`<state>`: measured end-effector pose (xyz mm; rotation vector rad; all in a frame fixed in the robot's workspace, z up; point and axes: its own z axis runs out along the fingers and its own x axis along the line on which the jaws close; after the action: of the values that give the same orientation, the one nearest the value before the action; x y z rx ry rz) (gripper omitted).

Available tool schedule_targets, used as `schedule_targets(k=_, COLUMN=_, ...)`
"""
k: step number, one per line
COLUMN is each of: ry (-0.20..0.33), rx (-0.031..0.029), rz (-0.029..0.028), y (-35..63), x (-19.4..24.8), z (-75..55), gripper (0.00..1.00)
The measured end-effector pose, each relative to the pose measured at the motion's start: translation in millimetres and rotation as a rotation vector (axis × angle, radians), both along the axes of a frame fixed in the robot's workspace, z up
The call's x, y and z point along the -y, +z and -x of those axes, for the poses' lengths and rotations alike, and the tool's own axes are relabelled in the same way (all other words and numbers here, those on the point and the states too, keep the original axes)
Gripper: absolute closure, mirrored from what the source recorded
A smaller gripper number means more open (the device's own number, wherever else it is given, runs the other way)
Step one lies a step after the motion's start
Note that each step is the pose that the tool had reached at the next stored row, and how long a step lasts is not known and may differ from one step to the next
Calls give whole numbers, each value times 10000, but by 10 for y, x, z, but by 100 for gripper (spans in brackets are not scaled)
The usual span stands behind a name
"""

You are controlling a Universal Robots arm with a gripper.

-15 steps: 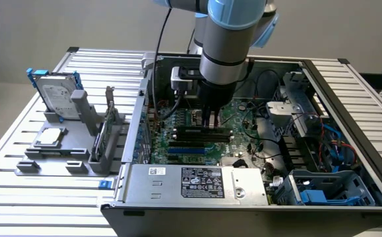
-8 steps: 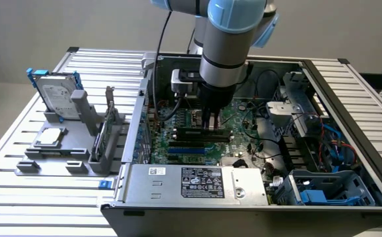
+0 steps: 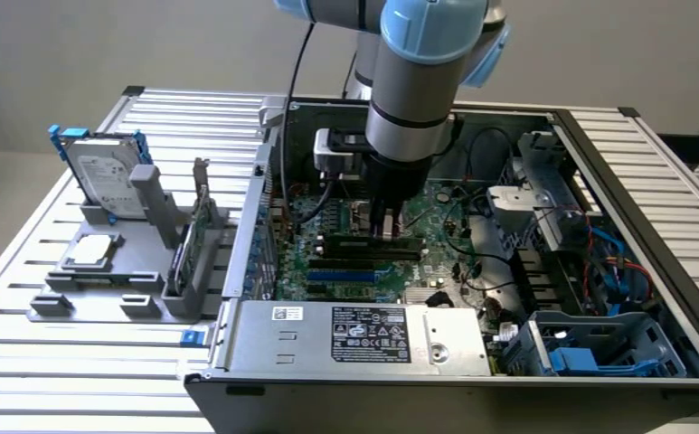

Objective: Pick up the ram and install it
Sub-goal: 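Insert the ram into the slot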

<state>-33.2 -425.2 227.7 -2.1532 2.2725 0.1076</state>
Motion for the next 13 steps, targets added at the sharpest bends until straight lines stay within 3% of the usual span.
schedule_targets(k=2, ry=-1, rx=26, rz=12, y=-22, x=0, z=0, gripper=86)
schedule_targets(k=13, ry=0, rx=37, rz=12, y=-36, x=-1, z=0, gripper=86)
